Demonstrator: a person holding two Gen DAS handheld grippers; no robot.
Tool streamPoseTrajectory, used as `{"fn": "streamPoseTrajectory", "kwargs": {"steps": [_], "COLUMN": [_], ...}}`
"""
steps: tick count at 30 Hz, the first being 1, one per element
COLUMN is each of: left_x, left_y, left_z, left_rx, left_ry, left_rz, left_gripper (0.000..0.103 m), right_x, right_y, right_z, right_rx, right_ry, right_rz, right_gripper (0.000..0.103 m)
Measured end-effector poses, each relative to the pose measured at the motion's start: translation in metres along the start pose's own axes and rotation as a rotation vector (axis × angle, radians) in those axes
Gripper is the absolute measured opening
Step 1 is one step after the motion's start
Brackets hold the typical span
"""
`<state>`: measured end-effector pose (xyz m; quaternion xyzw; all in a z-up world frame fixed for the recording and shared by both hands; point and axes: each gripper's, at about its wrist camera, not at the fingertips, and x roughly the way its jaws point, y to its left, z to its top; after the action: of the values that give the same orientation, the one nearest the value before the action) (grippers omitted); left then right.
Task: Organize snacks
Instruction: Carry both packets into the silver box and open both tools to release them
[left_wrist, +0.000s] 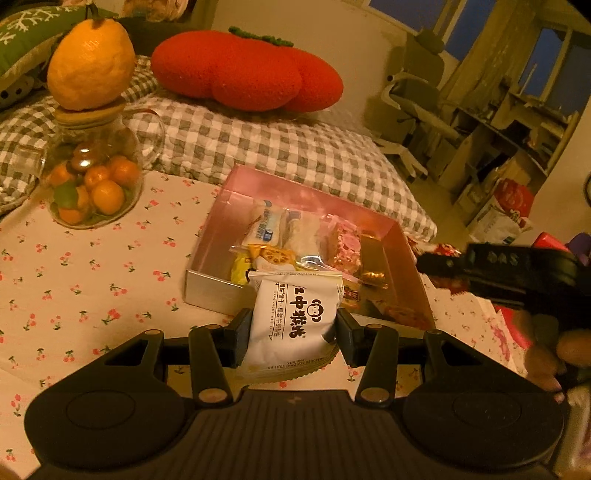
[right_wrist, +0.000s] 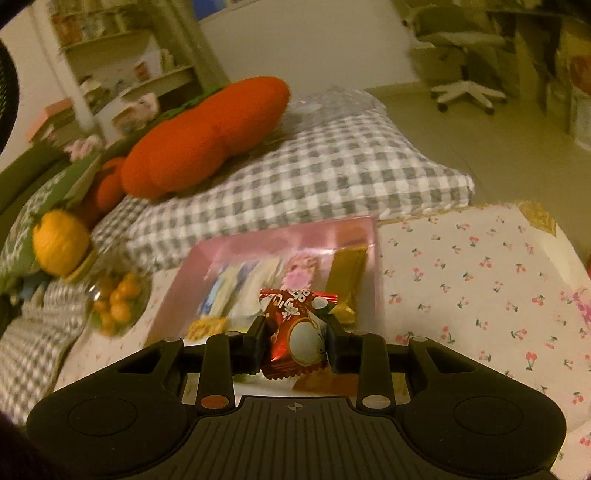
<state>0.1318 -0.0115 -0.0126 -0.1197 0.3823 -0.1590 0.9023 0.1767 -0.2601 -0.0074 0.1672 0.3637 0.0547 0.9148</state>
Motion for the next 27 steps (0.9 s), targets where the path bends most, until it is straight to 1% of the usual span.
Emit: {"fn": "streamPoseTrajectory", "kwargs": {"steps": [6, 11, 18, 19, 21, 23, 25, 27], "left_x": [0.005, 0.008, 0.011, 0.012, 0.012, 0.013, 0.014, 0.014], "left_y": [-0.003, -0.005, -0.009, -0.01, -0.011, -0.012, -0.013, -0.014], "left_z": [0.002, 0.003, 0.004, 0.004, 0.004, 0.005, 0.006, 0.008], "left_rx": [-0.003, -0.019, -0.021, -0.021, -0.018, -0.011, 0.005, 0.029], "left_ry": [0.008, 0.008, 0.006, 0.007, 0.006, 0.003, -0.005, -0.015], "left_rz": [-0.006, -0.014, -0.012, -0.012, -0.011, -0.007, 0.003, 0.021], "left_gripper": [0.044, 0.044, 0.044, 0.044, 0.044, 0.044, 0.044, 0.044], "right_x": [0.03, 0.048, 0.065, 0.066, 0.064, 0.061, 0.057, 0.053], "right_y": [-0.01, -0.018, -0.029, -0.029, -0.03, -0.03, -0.029, -0.028], "right_z": [0.011, 0.019, 0.019, 0.018, 0.018, 0.019, 0.02, 0.02], "right_rx": [0.044, 0.067, 0.115, 0.118, 0.124, 0.12, 0.109, 0.092], "right_ry": [0.001, -0.015, -0.007, -0.005, -0.004, -0.007, -0.013, -0.014], "right_rz": [-0.008, -0.01, -0.005, -0.004, 0.003, 0.012, 0.019, 0.021], "right_gripper": [0.032, 0.032, 0.035, 0.041, 0.046, 0.056, 0.063, 0.065]}}
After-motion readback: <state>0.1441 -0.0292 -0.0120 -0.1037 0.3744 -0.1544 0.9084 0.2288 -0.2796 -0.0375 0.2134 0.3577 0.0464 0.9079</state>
